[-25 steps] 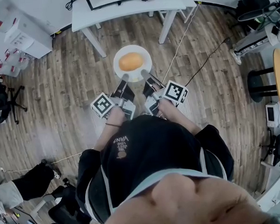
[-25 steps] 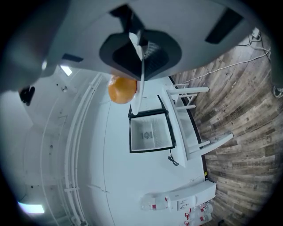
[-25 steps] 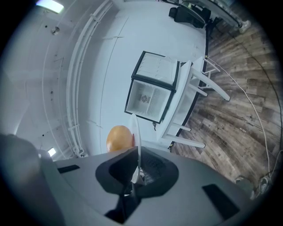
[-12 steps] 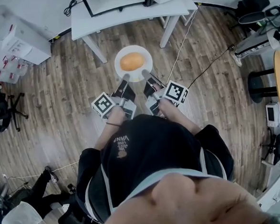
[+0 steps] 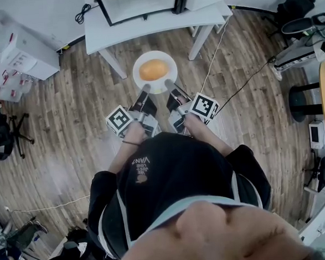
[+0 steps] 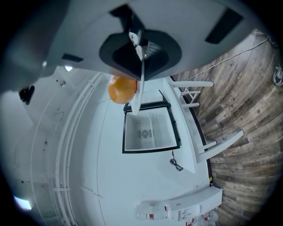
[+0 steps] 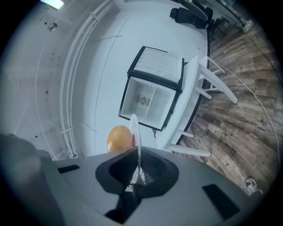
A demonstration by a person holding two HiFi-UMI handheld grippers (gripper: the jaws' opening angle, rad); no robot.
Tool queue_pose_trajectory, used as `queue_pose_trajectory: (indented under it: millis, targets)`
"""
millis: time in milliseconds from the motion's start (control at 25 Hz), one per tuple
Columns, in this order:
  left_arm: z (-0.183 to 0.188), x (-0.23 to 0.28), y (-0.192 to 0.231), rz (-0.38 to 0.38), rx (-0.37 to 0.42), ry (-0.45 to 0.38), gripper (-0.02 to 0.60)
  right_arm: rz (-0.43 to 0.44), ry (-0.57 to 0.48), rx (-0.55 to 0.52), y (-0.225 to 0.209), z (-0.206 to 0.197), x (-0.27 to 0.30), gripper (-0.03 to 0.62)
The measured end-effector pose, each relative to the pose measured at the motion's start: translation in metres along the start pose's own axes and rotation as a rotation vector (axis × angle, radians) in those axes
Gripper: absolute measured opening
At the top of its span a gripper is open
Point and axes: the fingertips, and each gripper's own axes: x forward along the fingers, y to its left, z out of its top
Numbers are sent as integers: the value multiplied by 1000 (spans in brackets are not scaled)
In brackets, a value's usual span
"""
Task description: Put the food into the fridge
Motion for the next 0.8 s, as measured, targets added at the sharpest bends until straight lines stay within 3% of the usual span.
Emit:
queue_pose_trajectory:
  millis: [400,520,800]
  targets:
    - [29,11,11,0,5,22,23,-9,-25,5,-5,3,30,19]
    - [35,13,13,-1,3,31,23,-54,-26,-7,-12,3,33,20]
    - [46,15,16,0,-16,36,23,-18,-37,12,-6,3,48,18]
